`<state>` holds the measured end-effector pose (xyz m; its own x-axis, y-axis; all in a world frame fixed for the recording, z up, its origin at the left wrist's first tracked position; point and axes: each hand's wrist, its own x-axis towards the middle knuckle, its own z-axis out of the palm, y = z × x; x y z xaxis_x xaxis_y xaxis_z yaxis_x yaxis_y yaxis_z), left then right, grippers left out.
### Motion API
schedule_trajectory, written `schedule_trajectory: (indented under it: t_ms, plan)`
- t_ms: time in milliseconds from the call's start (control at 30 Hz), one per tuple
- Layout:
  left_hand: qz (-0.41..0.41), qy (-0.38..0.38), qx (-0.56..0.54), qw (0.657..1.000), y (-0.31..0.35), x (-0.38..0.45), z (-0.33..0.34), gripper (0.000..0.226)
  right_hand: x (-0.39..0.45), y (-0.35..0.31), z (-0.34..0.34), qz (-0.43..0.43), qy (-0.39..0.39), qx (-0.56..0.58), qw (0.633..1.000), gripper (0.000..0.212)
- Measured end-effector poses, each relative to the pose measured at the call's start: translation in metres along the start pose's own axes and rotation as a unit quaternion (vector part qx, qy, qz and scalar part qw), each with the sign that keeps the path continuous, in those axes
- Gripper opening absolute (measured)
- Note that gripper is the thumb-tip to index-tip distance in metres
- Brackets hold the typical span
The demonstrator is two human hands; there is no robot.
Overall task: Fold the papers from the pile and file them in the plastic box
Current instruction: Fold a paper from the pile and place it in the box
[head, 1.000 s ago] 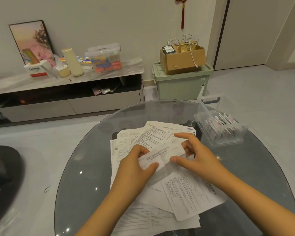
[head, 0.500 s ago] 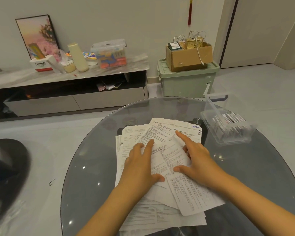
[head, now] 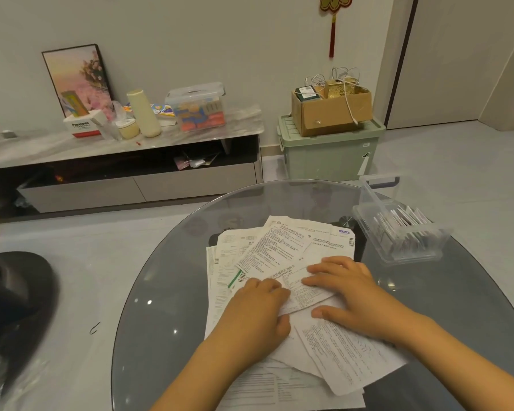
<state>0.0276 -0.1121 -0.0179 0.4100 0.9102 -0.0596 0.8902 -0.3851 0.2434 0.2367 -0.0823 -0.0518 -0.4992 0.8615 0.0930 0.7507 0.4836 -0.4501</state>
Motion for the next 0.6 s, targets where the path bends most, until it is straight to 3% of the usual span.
schedule_trajectory:
  t_ms: [167, 300, 467, 601]
  plan:
    - [-0.027, 0.065, -0.110, 0.991, -0.004, 0.000, -0.011, 0.029, 0.004, -0.005, -0.005, 0.011, 0.102, 0.045, 0.994, 0.036]
    - [-0.041, 0.106, -0.155, 0.981, -0.008, 0.004, -0.010, 0.035, 0.003, -0.013, -0.008, 0.088, 0.082, 0.093, 0.988, 0.006]
    - [-0.059, 0.085, -0.093, 0.990, -0.013, 0.010, 0.003, 0.055, 0.002, -0.019, -0.005, 0.141, 0.068, 0.104, 0.982, 0.043]
    - [-0.066, 0.129, -0.044, 0.988, -0.009, 0.016, 0.007, 0.053, 0.003, -0.021, -0.008, 0.137, 0.046, 0.068, 0.987, 0.042]
